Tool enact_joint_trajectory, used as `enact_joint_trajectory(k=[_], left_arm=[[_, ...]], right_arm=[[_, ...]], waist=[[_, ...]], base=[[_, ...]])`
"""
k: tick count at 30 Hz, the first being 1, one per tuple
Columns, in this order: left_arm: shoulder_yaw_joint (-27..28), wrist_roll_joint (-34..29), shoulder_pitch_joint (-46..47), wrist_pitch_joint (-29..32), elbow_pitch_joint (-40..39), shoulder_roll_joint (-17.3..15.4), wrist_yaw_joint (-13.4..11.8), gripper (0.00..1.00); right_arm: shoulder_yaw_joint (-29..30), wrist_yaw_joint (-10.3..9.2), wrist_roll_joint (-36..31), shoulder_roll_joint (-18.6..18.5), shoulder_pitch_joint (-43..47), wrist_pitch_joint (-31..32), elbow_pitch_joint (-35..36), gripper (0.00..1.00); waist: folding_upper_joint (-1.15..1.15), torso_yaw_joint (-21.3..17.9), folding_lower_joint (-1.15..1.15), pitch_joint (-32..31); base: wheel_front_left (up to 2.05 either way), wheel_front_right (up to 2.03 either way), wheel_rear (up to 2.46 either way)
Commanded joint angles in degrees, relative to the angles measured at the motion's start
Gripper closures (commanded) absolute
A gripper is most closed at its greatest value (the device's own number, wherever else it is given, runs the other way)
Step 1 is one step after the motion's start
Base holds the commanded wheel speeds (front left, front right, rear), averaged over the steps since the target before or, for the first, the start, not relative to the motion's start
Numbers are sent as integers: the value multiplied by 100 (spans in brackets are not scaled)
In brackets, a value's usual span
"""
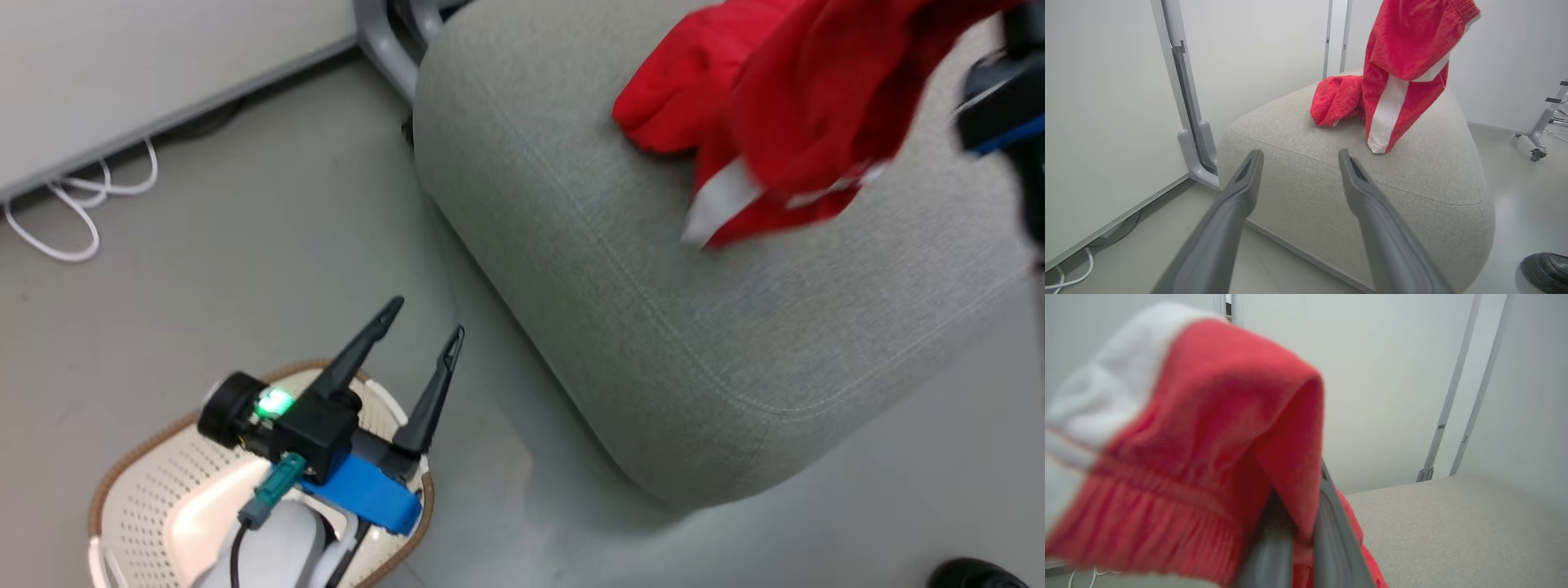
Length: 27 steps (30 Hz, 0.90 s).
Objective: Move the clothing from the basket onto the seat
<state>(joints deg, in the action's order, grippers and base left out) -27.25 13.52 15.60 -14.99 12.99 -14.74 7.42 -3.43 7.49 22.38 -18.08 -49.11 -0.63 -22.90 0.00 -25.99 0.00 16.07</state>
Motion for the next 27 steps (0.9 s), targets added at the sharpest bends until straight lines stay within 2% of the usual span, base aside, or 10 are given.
enact_joint_trajectory(k=[1, 7, 11, 14, 17, 23, 27], left_arm=[[-12, -40, 217, -30, -106, -125, 9, 0], [-199, -126, 568, -29, -387, -436, 9, 0], [-297, -173, 781, -29, -635, -656, 9, 0], [-327, -206, 928, -29, -842, -798, 9, 0], [-261, -231, 997, -28, -1033, -911, 0, 0], [-206, -176, 952, -28, -1371, -1083, -29, 0], [-297, -93, 994, -28, -1497, -1143, -15, 0]], right_arm=[[254, 1, 68, -100, -241, 115, 189, 100], [1062, 1, 159, -356, -830, 207, 285, 100], [1726, 1, 275, -487, -1194, 61, 46, 100], [2010, 1, 148, -597, -1364, -60, -179, 100], [2075, 1, -20, -642, -1385, -161, -467, 100], [1836, 1, -436, -522, -1208, -488, -1142, 100], [1856, 1, -334, -253, -1064, -798, -1707, 100]], waist=[[0, 114, 0, 506], [0, 251, 0, 1172], [0, 366, 0, 1601], [0, 461, 0, 1887], [0, 525, 0, 2121], [0, 547, 0, 2438], [0, 582, 0, 2516]], base=[[0, 0, 0], [0, 0, 0], [0, 0, 0], [0, 0, 0], [0, 0, 0], [0, 0, 0], [0, 0, 0]])
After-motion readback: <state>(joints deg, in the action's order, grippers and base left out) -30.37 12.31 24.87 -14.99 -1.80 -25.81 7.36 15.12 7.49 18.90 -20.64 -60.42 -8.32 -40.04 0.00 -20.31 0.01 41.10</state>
